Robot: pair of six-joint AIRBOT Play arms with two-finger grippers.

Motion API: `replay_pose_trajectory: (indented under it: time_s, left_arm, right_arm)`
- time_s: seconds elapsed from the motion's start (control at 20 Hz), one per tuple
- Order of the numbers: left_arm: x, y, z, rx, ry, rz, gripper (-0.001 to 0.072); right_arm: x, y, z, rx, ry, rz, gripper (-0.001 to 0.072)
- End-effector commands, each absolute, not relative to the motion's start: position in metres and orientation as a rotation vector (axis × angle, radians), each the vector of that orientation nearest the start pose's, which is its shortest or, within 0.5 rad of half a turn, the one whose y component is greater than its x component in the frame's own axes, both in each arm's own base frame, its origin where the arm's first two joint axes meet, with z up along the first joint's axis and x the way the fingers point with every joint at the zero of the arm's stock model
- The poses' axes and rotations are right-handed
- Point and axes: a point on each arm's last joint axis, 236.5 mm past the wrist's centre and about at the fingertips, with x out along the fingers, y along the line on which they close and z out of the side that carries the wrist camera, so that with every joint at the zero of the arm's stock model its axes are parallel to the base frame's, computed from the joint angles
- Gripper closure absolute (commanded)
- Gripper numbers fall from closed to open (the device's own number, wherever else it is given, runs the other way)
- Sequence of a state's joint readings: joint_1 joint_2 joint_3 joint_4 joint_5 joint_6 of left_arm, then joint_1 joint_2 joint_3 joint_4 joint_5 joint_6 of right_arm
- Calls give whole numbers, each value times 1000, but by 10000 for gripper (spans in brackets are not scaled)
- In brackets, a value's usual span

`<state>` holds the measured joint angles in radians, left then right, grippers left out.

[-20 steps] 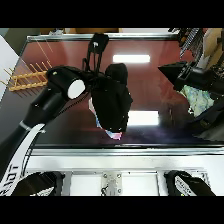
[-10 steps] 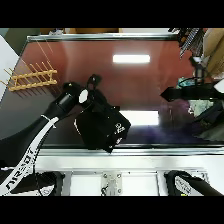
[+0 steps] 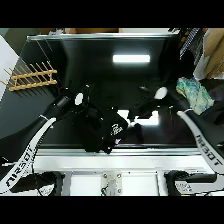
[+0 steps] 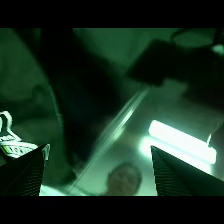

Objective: Fold the clothes and pants, and hang the long-sleeved shirts on hangers.

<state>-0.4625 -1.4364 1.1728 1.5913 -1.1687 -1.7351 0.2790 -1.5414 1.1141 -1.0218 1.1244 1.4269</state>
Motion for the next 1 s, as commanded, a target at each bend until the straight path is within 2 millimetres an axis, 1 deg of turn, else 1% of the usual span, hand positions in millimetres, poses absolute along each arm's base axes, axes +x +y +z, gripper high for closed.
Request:
replay_pose_trajectory:
  time_s: [0.0,0.1,0.15,0.2,0.25,0.3,0.35,0.4,0.45,0.5,0.55,0.6,0.65,0.7,0.75,0.8,0.85,0.95]
  left_arm:
    - [342,-159,-49,212,1433,-238,672]
    - [341,-159,-50,211,1434,-239,671]
    - [341,-159,-49,212,1436,-239,672]
    - [340,-159,-47,211,1435,-239,672]
    - [339,-158,-40,208,1423,-241,672]
    - [338,-158,-31,205,1410,-243,672]
    - [333,-156,-19,200,1401,-245,671]
    - [323,-157,-6,181,1403,-260,672]
    - [306,-167,7,139,1412,-304,672]
    - [285,-182,17,94,1424,-363,671]
    - [261,-204,27,41,1427,-451,672]
    - [236,-228,33,-2,1423,-547,671]
    - [216,-248,37,-17,1403,-631,652]
    - [200,-265,40,-10,1365,-699,296]
    - [197,-274,43,11,1310,-731,-12]
    - [205,-279,50,24,1247,-736,10]
    - [221,-276,58,41,1187,-714,10]
    - [270,-256,73,41,1117,-613,10]
  right_arm:
    - [302,265,-101,169,1584,602,18]
    - [301,283,-105,141,1545,625,18]
    - [302,288,-105,134,1528,631,25]
    - [302,291,-105,130,1515,635,191]
    - [303,292,-105,128,1510,636,525]
    - [306,290,-103,131,1505,632,689]
    - [312,281,-97,111,1490,626,691]
    - [321,265,-85,64,1468,612,691]
    - [335,242,-68,-3,1433,585,691]
    - [353,213,-43,-77,1381,540,692]
    - [369,186,-12,-127,1324,489,691]
    - [380,165,18,-144,1275,452,692]
    - [387,150,46,-144,1229,438,692]
    - [390,140,71,-130,1189,421,692]
    - [392,131,91,-117,1149,404,692]
    - [392,125,101,-110,1122,394,692]
    - [390,124,107,-109,1108,392,692]
    - [387,126,110,-100,1110,398,692]
